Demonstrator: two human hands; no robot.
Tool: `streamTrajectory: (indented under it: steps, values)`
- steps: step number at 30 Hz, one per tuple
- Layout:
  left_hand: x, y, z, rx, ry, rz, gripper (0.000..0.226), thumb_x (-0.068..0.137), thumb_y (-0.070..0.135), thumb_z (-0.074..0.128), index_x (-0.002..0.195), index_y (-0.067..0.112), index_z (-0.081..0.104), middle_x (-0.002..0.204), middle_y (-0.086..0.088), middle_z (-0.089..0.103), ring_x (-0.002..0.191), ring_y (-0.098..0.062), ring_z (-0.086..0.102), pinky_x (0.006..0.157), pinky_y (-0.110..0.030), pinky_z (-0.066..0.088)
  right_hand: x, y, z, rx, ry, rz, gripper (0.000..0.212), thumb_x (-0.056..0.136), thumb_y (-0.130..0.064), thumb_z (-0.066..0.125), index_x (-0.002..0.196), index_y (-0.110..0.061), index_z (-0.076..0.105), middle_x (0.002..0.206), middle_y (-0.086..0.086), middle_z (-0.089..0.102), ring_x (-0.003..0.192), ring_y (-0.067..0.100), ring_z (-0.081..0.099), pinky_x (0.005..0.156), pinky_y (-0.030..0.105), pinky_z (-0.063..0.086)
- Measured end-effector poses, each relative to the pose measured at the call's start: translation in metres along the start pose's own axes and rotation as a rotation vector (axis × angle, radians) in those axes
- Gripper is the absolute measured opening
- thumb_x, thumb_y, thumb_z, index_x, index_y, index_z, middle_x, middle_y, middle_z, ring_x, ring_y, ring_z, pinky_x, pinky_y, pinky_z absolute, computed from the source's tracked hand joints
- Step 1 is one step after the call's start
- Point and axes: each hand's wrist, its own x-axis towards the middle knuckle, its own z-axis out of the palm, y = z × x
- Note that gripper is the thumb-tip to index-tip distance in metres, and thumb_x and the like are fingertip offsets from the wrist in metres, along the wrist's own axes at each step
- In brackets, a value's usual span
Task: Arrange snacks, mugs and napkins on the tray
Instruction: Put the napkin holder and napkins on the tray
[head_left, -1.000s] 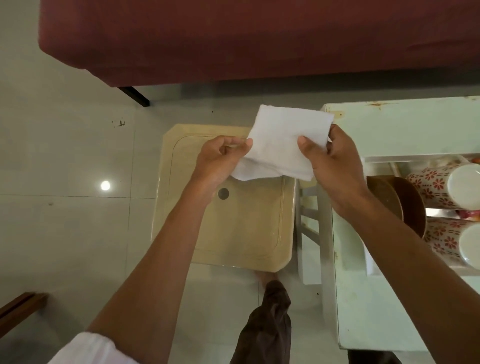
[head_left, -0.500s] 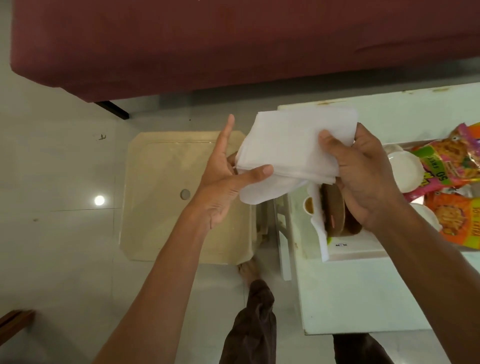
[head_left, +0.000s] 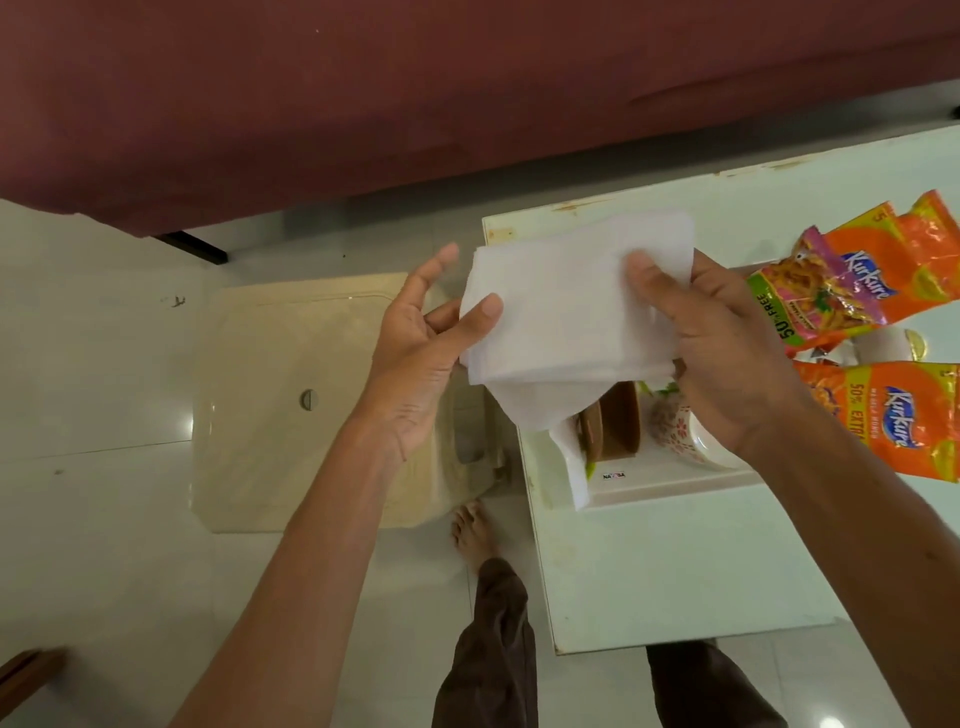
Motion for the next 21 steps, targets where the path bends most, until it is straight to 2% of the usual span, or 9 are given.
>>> streamTrajectory:
  steps: [4, 8, 10, 11, 13, 15, 16, 19, 21]
  values:
    - [-0.005, -0.004, 0.017, 0.042, 0.024, 0.084, 0.094, 0.077, 0.017, 0.083, 0.153, 0.034, 0.031, 0.113, -0.001, 0.077, 0.103, -0.016, 0.074, 0.074, -0.027, 0.060, 0.000, 0.003, -0.013, -0.053, -0.042, -0.017, 0.042, 0.087, -0.047, 0.066, 0.126, -0.033, 0.061, 0.118, -0.011, 0.070, 0.111, 0.013, 0.065, 0.091, 0.041, 0.056]
    - [-0.012, -0.005, 0.030, 0.143, 0.127, 0.247, 0.082, 0.083, 0.020, 0.079, 0.150, 0.033, 0.033, 0.114, -0.001, 0.076, 0.101, -0.017, 0.074, 0.073, -0.030, 0.061, 0.000, 0.007, -0.022, -0.235, -0.070, -0.009, 0.078, 0.065, -0.042, 0.086, 0.131, -0.036, 0.046, 0.114, -0.020, 0.063, 0.101, -0.001, 0.062, 0.069, 0.018, 0.058]
    - [-0.016, -0.004, 0.033, 0.276, 0.089, 0.365, 0.076, 0.083, 0.023, 0.080, 0.142, 0.033, 0.035, 0.124, 0.002, 0.069, 0.103, -0.017, 0.072, 0.070, -0.031, 0.062, 0.000, 0.012, -0.026, -0.280, -0.041, -0.014, 0.077, 0.065, -0.037, 0.088, 0.129, -0.037, 0.046, 0.107, -0.025, 0.062, 0.095, -0.006, 0.060, 0.064, 0.015, 0.055]
    - [-0.019, -0.004, 0.034, 0.352, 0.055, 0.411, 0.072, 0.081, 0.022, 0.082, 0.136, 0.035, 0.037, 0.128, 0.012, 0.063, 0.106, -0.014, 0.070, 0.068, -0.030, 0.062, 0.000, 0.015, -0.028, -0.307, -0.012, -0.024, 0.075, 0.065, -0.037, 0.088, 0.128, -0.037, 0.047, 0.106, -0.025, 0.063, 0.094, -0.007, 0.061, 0.065, 0.015, 0.054]
    - [-0.022, -0.008, 0.039, 0.564, 0.041, 0.464, 0.057, 0.080, 0.019, 0.081, 0.119, 0.040, 0.045, 0.116, 0.035, 0.057, 0.104, 0.003, 0.065, 0.068, -0.023, 0.061, 0.001, 0.020, -0.026, -0.444, 0.106, -0.074, 0.070, 0.068, -0.038, 0.086, 0.128, -0.033, 0.050, 0.110, -0.022, 0.063, 0.095, 0.000, 0.061, 0.071, 0.018, 0.052]
    - [-0.022, -0.018, 0.051, 0.815, 0.107, 0.464, 0.036, 0.084, 0.017, 0.077, 0.109, 0.037, 0.060, 0.104, 0.037, 0.059, 0.094, 0.014, 0.058, 0.080, -0.021, 0.055, -0.003, 0.025, -0.016, -0.708, 0.221, -0.203, 0.059, 0.075, -0.034, 0.081, 0.126, -0.023, 0.053, 0.109, -0.015, 0.064, 0.090, 0.008, 0.060, 0.066, 0.006, 0.042]
    - [-0.024, -0.023, 0.059, 0.904, 0.137, 0.434, 0.030, 0.088, 0.018, 0.073, 0.113, 0.032, 0.065, 0.108, 0.030, 0.063, 0.094, 0.012, 0.056, 0.089, -0.023, 0.052, -0.007, 0.028, -0.008, -0.816, 0.234, -0.279, 0.052, 0.080, -0.030, 0.078, 0.125, -0.021, 0.054, 0.106, -0.011, 0.066, 0.087, 0.011, 0.061, 0.060, 0.003, 0.038]
    - [-0.032, -0.033, 0.082, 0.861, 0.133, 0.297, 0.038, 0.101, 0.030, 0.054, 0.138, 0.023, 0.057, 0.130, 0.005, 0.066, 0.114, -0.006, 0.060, 0.100, -0.024, 0.049, -0.020, 0.035, 0.015, -0.869, 0.161, -0.416, 0.042, 0.089, -0.024, 0.066, 0.128, -0.015, 0.055, 0.112, -0.001, 0.071, 0.095, 0.017, 0.068, 0.067, 0.019, 0.052]
    - [-0.037, -0.033, 0.089, 0.616, 0.129, 0.197, 0.038, 0.102, 0.044, 0.045, 0.132, 0.025, 0.057, 0.120, 0.006, 0.068, 0.110, -0.008, 0.064, 0.094, -0.030, 0.055, -0.027, 0.042, 0.024, -0.890, 0.069, -0.494, 0.043, 0.087, -0.017, 0.067, 0.128, -0.010, 0.057, 0.115, 0.001, 0.069, 0.101, 0.020, 0.065, 0.081, 0.035, 0.055]
